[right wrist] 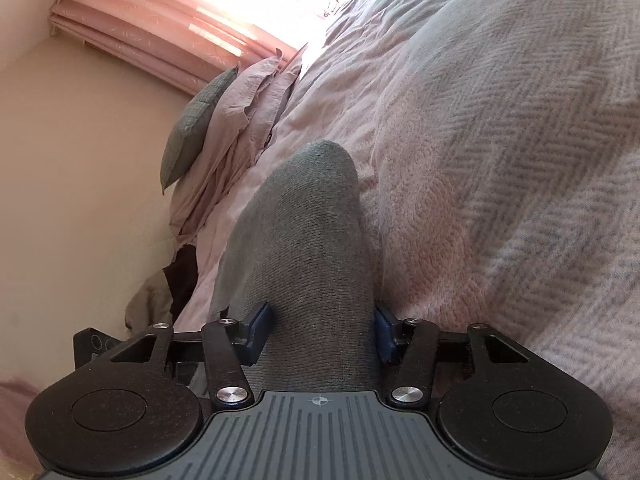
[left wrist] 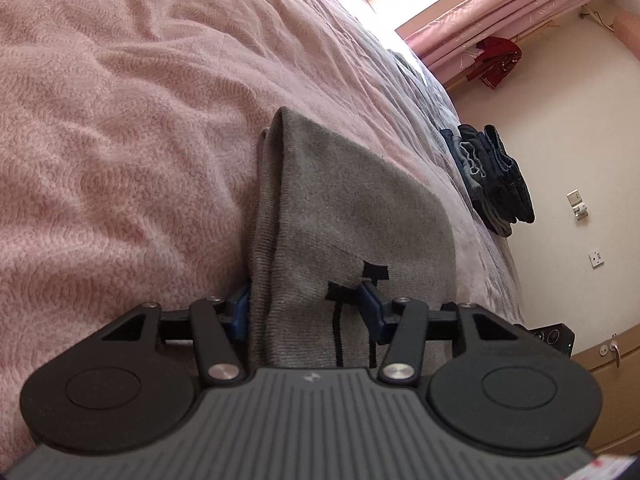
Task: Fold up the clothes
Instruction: 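Lift and carry the folded skirt with both grippers toward the jeans stack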
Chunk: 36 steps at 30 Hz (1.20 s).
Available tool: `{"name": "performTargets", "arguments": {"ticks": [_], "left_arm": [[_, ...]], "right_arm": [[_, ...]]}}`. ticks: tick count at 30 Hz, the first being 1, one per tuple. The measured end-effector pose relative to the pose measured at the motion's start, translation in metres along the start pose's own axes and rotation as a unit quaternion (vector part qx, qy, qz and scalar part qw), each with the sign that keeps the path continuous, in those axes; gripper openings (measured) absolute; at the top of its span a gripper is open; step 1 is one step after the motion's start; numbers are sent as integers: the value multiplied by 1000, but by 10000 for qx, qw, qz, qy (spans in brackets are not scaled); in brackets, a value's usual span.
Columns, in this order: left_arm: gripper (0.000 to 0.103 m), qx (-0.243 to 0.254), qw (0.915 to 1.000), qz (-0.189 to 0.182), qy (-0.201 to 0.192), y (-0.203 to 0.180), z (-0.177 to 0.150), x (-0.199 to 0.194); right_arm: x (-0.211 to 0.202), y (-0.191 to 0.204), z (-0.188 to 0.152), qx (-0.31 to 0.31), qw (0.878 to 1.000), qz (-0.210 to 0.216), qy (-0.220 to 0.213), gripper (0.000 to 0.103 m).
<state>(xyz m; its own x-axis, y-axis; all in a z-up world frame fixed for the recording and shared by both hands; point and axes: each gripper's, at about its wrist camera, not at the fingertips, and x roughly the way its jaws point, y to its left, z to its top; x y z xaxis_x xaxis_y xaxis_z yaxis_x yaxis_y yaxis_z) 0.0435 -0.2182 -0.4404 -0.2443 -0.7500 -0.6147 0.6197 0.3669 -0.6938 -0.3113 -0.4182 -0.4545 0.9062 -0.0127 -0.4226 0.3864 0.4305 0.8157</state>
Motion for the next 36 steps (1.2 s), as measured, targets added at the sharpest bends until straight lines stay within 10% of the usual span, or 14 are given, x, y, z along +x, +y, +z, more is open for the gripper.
{"name": "performTargets", "arguments": {"ticks": [16, 36], "left_arm": [[21, -86, 9963, 831, -221, -62, -5, -16], [21, 557, 9967, -146, 576, -313, 51, -30]], "right_arm": [[-7, 6, 26, 259, 9987, 240, 380, 23], [-223, 157, 136, 784, 9923, -816, -499, 23]]}}
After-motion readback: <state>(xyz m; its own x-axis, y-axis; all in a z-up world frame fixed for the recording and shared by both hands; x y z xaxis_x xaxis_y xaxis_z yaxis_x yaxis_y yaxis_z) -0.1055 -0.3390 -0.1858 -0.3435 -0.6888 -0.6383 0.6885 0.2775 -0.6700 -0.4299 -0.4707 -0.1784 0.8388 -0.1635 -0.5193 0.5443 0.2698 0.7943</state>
